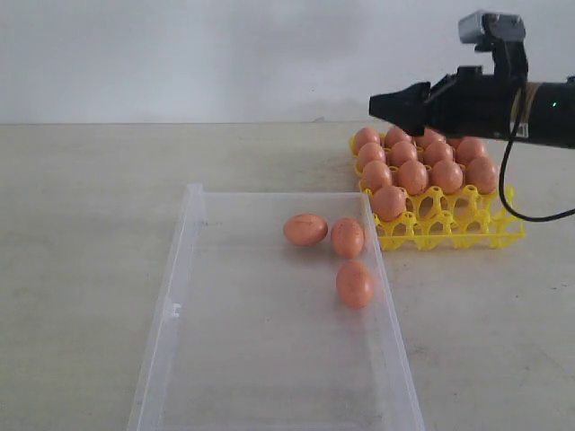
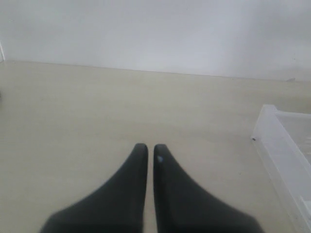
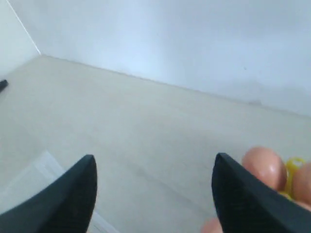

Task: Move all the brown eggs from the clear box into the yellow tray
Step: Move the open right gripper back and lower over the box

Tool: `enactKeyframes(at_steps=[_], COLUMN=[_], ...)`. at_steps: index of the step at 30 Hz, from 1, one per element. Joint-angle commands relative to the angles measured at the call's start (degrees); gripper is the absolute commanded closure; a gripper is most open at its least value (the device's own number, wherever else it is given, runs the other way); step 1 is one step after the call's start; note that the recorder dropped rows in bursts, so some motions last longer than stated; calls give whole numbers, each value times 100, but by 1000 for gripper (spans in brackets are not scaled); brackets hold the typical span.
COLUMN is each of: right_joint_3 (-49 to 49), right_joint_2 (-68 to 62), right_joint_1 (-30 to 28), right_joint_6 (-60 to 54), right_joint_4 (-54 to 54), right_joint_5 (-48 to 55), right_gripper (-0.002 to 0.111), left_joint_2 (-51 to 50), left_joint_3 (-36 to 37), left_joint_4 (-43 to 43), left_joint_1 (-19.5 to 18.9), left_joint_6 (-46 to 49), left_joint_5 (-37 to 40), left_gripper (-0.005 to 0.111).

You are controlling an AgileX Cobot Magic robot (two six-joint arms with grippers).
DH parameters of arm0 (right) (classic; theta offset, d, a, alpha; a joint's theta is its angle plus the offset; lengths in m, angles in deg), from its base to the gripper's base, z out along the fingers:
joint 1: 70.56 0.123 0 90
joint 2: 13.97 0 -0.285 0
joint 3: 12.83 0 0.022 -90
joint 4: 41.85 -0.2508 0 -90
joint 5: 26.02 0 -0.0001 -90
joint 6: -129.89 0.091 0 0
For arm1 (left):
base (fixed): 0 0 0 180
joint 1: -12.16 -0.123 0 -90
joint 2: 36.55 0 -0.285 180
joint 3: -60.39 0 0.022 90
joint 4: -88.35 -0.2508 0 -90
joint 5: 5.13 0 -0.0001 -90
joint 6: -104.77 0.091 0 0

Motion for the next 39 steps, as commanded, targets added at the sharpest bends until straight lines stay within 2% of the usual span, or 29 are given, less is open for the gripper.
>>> enactKeyframes(at_steps=[1,2,3,4,7,8,9,10,11,12,13,14,16,17,19,21,39], right_joint_3=[26,26,26,-27,-54,-54,-54,-54,45,188,589,896,1640,2084,2505,2567,2515], right_joint_2=[766,1018,1092,1220,1354,1367,1367,1331,1279,1171,1011,978,960,960,960,960,-71], right_joint_1=[220,528,735,1216,2047,2583,2806,3473,3920,4112,4118,3948,3323,2959,2715,2740,2806], right_joint_6=[434,752,974,1499,1730,1766,1766,1403,147,-744,-1967,-2466,-4436,-6073,-7512,-7597,-7063], right_joint_4=[1126,2288,2786,3254,3254,3254,3254,3254,2823,2357,1198,215,-3031,-5314,-7511,-7772,-7895], right_joint_5=[24,300,466,959,1962,3270,4001,6188,8091,8961,9998,10175,9967,10302,11049,11223,11711], right_gripper=[68,83,90,106,108,108,108,108,108,108,108,108,108,108,108,108,108], left_joint_2=[12,12,12,12,12,12,12,12,12,12,12,12,12,12,12,12,12], left_joint_3=[15,15,15,15,15,15,15,15,15,15,15,15,15,15,15,15,15], left_joint_4=[14,14,14,14,14,14,14,14,14,14,14,14,14,14,14,14,14], left_joint_1=[-20,-20,-20,-20,-20,-20,-20,-20,-20,-20,-20,-20,-20,-20,-20,-20,-20], left_joint_6=[13,13,13,13,13,13,13,13,13,13,13,13,13,13,13,13,13], left_joint_5=[-40,-40,-40,-40,-40,-40,-40,-40,-40,-40,-40,-40,-40,-40,-40,-40,-40], left_gripper=[103,103,103,103,103,103,103,103,103,103,103,103,103,103,103,103,103])
